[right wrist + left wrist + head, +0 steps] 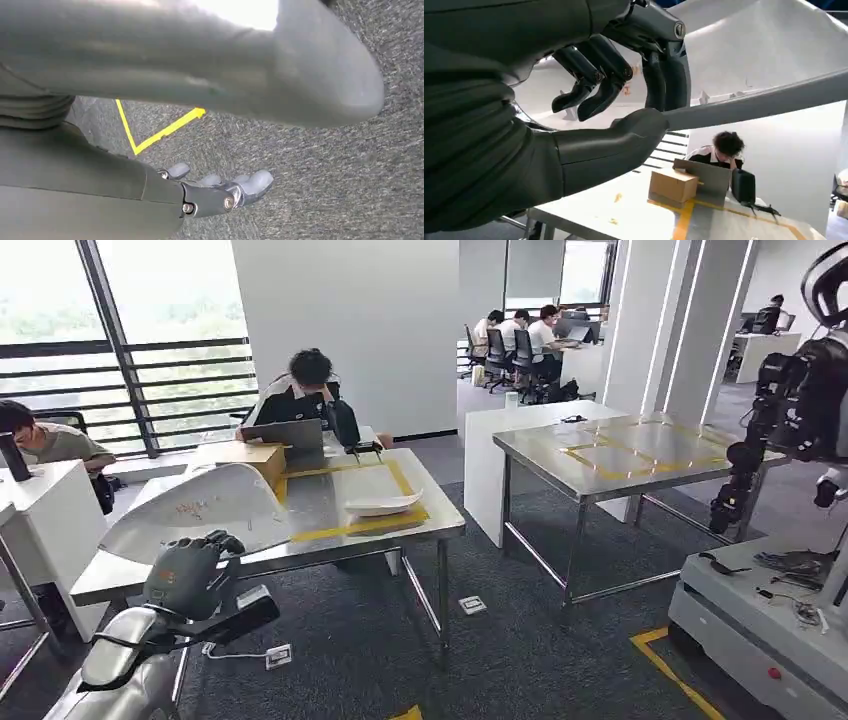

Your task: Take the parts from the cabinet and place them on the table.

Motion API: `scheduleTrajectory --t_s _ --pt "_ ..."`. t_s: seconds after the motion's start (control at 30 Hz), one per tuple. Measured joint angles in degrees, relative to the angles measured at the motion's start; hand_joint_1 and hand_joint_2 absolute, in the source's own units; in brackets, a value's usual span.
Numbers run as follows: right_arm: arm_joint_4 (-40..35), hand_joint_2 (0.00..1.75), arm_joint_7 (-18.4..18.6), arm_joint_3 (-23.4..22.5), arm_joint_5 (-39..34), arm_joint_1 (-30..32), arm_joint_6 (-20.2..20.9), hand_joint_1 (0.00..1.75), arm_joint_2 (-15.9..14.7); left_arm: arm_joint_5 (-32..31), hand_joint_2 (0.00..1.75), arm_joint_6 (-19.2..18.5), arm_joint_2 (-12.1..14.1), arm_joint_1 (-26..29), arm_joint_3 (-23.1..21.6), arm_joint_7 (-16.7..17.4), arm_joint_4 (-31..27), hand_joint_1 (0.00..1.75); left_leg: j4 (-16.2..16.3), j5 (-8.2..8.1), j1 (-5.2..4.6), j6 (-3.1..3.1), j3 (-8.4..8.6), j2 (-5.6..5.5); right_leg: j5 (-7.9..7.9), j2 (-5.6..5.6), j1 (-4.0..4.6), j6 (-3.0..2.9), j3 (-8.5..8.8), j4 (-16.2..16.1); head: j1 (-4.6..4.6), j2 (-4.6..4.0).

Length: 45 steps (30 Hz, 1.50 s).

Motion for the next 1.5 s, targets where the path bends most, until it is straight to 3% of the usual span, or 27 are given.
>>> scheduleTrajectory --t_s 0.07,0.1,0.13,0.23,0.3,0.33,0.4,0.47,0.5,0.6,0.63,0.67,0.77,0.83,0.87,0.97,1.0,1.03,1.07,1.1,1.13,1.17,1.23,1.3,1.37,1.43,1.5 --pt "0.0 0.0 0.0 0.0 -0.02 -0.01 -0.02 0.0 0.04 -0.22 1.75 0.0 0.04 -0.18 0.0 -0.04 0.0 1.75 -11.25 7.33 0.06 0.16 4.32 0.24 -1.36 0.01 -0.15 0.61 1.67 0.03 -0.02 0.0" --pt "0.0 0.0 0.04 0.0 -0.02 -0.01 -0.04 0.0 0.04 -0.37 1.75 0.0 0.04 -0.25 -0.02 -0.04 0.15 1.75 -13.6 7.45 -0.06 0.31 5.37 0.49 -2.04 -0.01 0.08 1.06 1.51 0.17 -0.07 0.0" --pt "0.0 0.0 0.07 0.0 -0.04 -0.2 -0.04 0.0 0.04 -0.57 1.75 -0.09 0.0 -0.51 -0.02 0.0 0.13 1.75 -14.99 6.01 -0.29 1.01 6.39 0.31 -2.44 0.06 0.2 1.45 1.48 0.3 -0.09 -0.04" --pt "0.0 0.0 0.04 0.0 -0.18 -0.19 -0.09 0.0 0.04 -1.18 1.75 -0.59 -0.15 -0.45 -0.07 0.15 0.15 1.75 -14.94 5.35 -0.36 2.33 6.68 0.08 -2.15 0.01 0.18 2.21 2.41 0.26 0.2 0.0" --pt "0.0 0.0 0.0 0.0 -0.2 -0.2 -0.09 0.0 0.11 -1.16 1.75 -0.61 -0.35 -0.79 -0.04 0.33 -0.04 1.75 -15.35 4.74 -0.15 3.25 7.97 0.01 -2.07 0.02 0.03 2.48 0.04 4.68 0.2 0.0" --pt "0.0 0.0 0.0 0.0 -0.2 -0.23 -0.09 0.0 0.15 -1.18 1.75 -0.61 -0.55 -1.06 -0.07 0.33 -0.04 1.75 -15.35 4.31 -0.17 3.58 8.36 -0.04 -2.91 0.02 0.06 2.68 -2.69 8.87 0.22 0.0" --pt "0.0 0.0 0.0 0.0 -0.2 -0.2 -0.09 0.0 0.17 -1.18 1.75 -0.85 -0.85 -1.06 -0.07 0.33 0.04 1.75 -15.35 3.28 -0.36 3.8 9.32 -0.11 -6.33 0.03 0.08 2.98 -8.39 16.49 0.28 0.0" --pt "0.0 0.0 0.0 0.0 -0.22 -0.04 -0.04 0.0 0.17 -1.25 1.75 -1.4 -0.92 -1.03 -0.07 0.28 0.26 1.75 -15.34 2.23 -0.45 3.77 10.56 -0.22 -7.25 0.03 0.11 2.93 -11.55 18.51 0.31 0.0" --pt "0.0 0.0 0.0 0.0 -0.2 0.04 -0.02 0.0 0.17 -1.29 1.75 -1.66 -0.96 -1.03 -0.07 0.28 0.37 1.75 -15.34 1.66 -0.45 3.68 11.31 -0.23 -6.22 0.03 0.1 2.87 -11.79 16.91 0.35 0.0" --pt "0.0 0.0 -0.02 0.0 -0.22 0.25 0.09 0.0 0.26 -1.36 1.75 -1.9 -1.18 -1.14 -0.07 0.11 0.55 1.75 -15.42 -0.89 -0.46 3.14 13.82 -0.08 5.63 0.0 0.12 2.14 -8.12 1.59 0.33 0.0" --pt "0.02 0.0 -0.04 0.0 -0.22 0.41 0.17 0.0 0.31 -1.36 1.75 -1.9 -1.27 -1.2 -0.07 0.09 0.77 1.75 -14.98 -1.47 -0.62 2.89 15.06 -0.19 6.94 0.02 0.44 2.01 -8.32 1.11 0.26 0.0" --pt "0.02 0.0 -0.02 0.0 -0.22 0.27 0.22 0.0 0.37 -1.42 1.75 -2.14 -1.53 -1.48 -0.11 0.02 0.83 1.75 -15.39 -2.17 -0.67 2.24 15.24 -0.52 5.44 -0.2 0.73 1.57 -7.77 1.15 0.2 0.0" --pt "0.02 0.0 -0.07 0.0 -0.22 0.12 0.22 0.0 0.53 -1.6 1.75 -2.29 -1.75 -1.92 -0.13 0.0 0.79 1.75 -14.0 -1.32 -0.5 1.07 15.85 -0.59 4.95 -0.08 0.72 0.37 -5.87 0.76 0.22 0.0" --pt "0.0 0.0 -0.02 0.0 -0.2 0.06 0.17 0.0 0.57 -1.62 1.75 -2.34 -1.84 -2.32 -0.15 0.11 0.66 1.75 -6.85 0.57 -0.46 0.79 11.61 -0.14 3.98 -0.03 0.42 -0.37 -4.42 0.43 0.09 0.0" --pt "0.0 0.0 0.0 0.0 -0.22 -0.01 0.15 0.0 0.57 -1.66 1.75 -2.34 -1.9 -2.45 -0.2 0.02 0.74 1.75 -2.53 -0.08 -0.42 0.6 8.44 -0.05 3.32 -0.01 0.39 -0.61 -3.77 0.43 0.09 0.0" --pt "0.0 0.0 0.0 0.0 -0.2 0.08 0.15 0.0 0.57 -1.68 1.75 -2.4 -1.9 -2.11 -0.2 0.13 1.05 1.75 2.54 -6.66 -0.4 0.39 1.89 -0.04 1.16 0.41 0.41 -0.64 -1.28 0.44 0.04 0.0" --pt "0.02 0.0 0.02 0.0 -0.22 0.14 0.17 0.0 0.57 -1.7 1.75 -2.43 -1.9 -2.07 -0.2 0.13 1.14 1.75 1.76 -7.04 -0.4 0.57 1.28 -0.04 0.6 0.47 0.43 -0.63 -0.57 0.44 0.04 0.0" --pt "0.02 0.0 0.04 0.0 -0.22 0.28 0.15 0.0 0.7 -1.7 1.75 -2.58 -1.9 -2.1 -0.2 0.13 1.14 1.75 -1.48 -5.97 -0.46 0.77 1.24 -0.03 -0.38 0.57 0.47 -0.59 0.73 0.44 0.02 0.0" --pt "0.02 0.0 0.07 -0.02 -0.22 0.28 0.15 0.0 0.72 -1.7 1.75 -2.67 -1.9 -2.17 -0.2 0.13 1.14 1.75 -5.21 -3.32 -0.53 1.02 1.83 -0.04 -1.16 0.6 0.49 -0.57 1.76 0.44 0.04 0.0" --pt "0.02 0.0 0.07 -0.02 -0.22 0.27 0.15 0.0 0.79 -1.73 1.75 -2.75 -1.9 -2.28 -0.2 0.09 1.14 1.75 -9.6 1.19 -0.64 1.39 2.63 -0.02 -1.92 0.59 0.51 -0.47 2.72 0.44 0.04 0.0" --pt "0.02 0.0 0.07 0.0 -0.22 0.34 0.13 0.0 0.87 -1.75 1.75 -2.86 -1.9 -2.36 -0.22 0.07 1.2 1.75 -14.22 8.07 -0.84 1.83 3.34 0.13 -2.74 0.62 0.51 -0.24 2.91 0.31 0.02 0.0" --pt "0.02 0.0 0.07 -0.02 -0.22 0.2 0.13 0.0 0.9 -1.75 1.75 -2.88 -1.88 -2.47 -0.22 0.07 1.29 1.75 -15.49 8.99 -1.24 1.79 3.09 0.04 -3.54 0.92 0.78 0.09 3.93 0.81 0.02 0.0" --pt "0.02 0.0 0.02 -0.02 -0.22 0.08 0.02 0.0 0.92 -1.84 1.75 -3.04 -1.86 -2.62 -0.24 0.15 1.29 1.75 -15.52 7.79 -1.21 2.51 4.32 -0.13 -4.08 0.81 0.78 0.95 5.37 0.28 0.0 0.0" --pt "0.02 0.0 0.07 -0.02 -0.22 0.1 0.07 0.0 0.9 -1.86 1.75 -3.02 -2.25 -2.84 -0.26 0.15 1.2 1.75 -15.94 7.54 -0.74 3.24 5.99 -0.35 -3.45 0.81 0.87 1.43 4.52 1.75 0.02 0.0" --pt "0.02 0.0 0.07 -0.02 -0.22 0.0 0.09 0.0 0.89 -1.88 1.75 -3.02 -2.21 -3.33 -0.26 0.26 1.11 1.75 -16.06 6.62 -0.72 3.74 7.15 -0.3 -3.95 0.5 0.72 1.96 1.71 7.74 0.11 0.0" --pt "0.02 0.0 0.04 -0.02 -0.22 -0.02 0.09 0.0 0.92 -1.88 1.75 -3.02 -2.3 -3.33 -0.26 0.26 1.16 1.75 -16.06 5.66 -0.75 3.91 8.17 -0.36 -6.9 0.47 0.5 2.59 -4.2 15.33 0.11 0.0" --pt "0.02 0.0 0.06 -0.04 -0.22 0.09 0.11 0.0 0.92 -1.88 1.75 -3.15 -2.38 -2.92 -0.26 0.11 1.38 1.75 -16.06 4.36 -0.72 3.89 9.48 -0.39 -10.77 0.43 0.42 2.79 -8.41 17.83 0.13 0.0"
